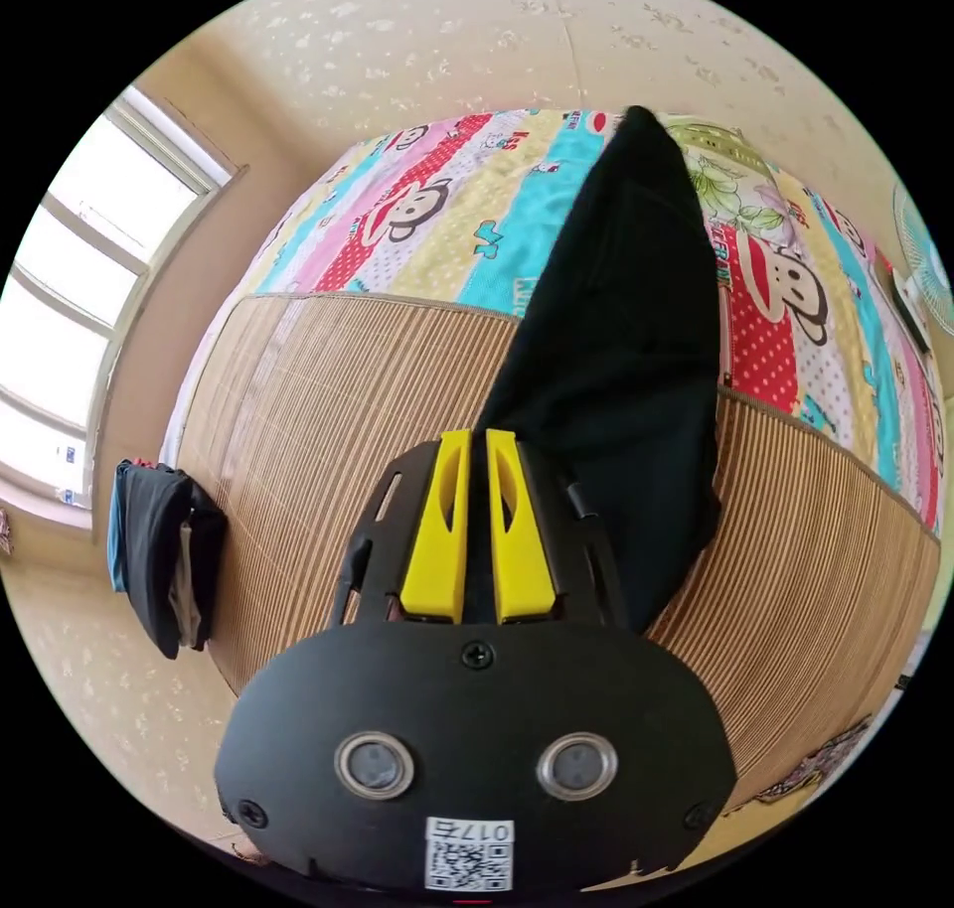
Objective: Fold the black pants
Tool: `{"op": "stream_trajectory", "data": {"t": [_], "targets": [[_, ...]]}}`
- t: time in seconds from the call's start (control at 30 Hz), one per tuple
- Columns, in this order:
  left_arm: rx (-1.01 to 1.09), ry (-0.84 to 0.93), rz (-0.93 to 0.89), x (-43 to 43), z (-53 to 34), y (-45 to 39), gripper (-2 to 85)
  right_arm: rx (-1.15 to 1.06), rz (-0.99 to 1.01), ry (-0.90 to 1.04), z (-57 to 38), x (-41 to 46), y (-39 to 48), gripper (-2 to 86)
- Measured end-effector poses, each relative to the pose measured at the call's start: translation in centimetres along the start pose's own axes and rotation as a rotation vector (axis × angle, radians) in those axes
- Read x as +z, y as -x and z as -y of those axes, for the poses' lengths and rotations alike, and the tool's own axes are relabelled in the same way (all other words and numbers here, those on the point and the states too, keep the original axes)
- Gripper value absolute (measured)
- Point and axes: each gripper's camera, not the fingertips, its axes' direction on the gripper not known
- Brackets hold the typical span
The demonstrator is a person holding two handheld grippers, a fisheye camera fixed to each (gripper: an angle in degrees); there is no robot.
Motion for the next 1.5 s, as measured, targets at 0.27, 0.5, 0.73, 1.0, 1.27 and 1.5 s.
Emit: {"op": "stream_trajectory", "data": {"t": [0.27, 0.5, 0.73, 1.0, 1.27, 1.5], "targets": [[0.055, 0.135, 0.02, 1.1, 1.6, -0.1, 3.9, 0.133, 0.185, 0.181, -20.5, -1.6, -8.1, 8.4], [0.01, 0.16, 0.07, 1.2, -1.4, 2.2, 4.8, 0.248, 0.516, 0.382, -36.3, 0.8, -8.0, 9.4], [0.137, 0.13, 0.339, -0.8, -1.9, -2.3, 10.7, 0.209, 0.473, 0.518, -43.6, 1.8, -2.8, 7.5], [0.302, 0.511, 0.535, 9.1, -2.3, -2.6, 1.0, 0.311, 0.401, 0.482, -47.6, 1.6, -3.7, 4.8], [0.219, 0.306, 0.307, 3.5, -3.0, -4.2, 11.2, 0.465, 0.544, 0.212, -46.1, -0.3, -13.7, 11.7], [0.254, 0.364, 0.139, 9.1, 6.2, -5.3, 16.4, 0.547, 0.793, 0.049, -39.3, 5.3, -23.0, 16.4]]}}
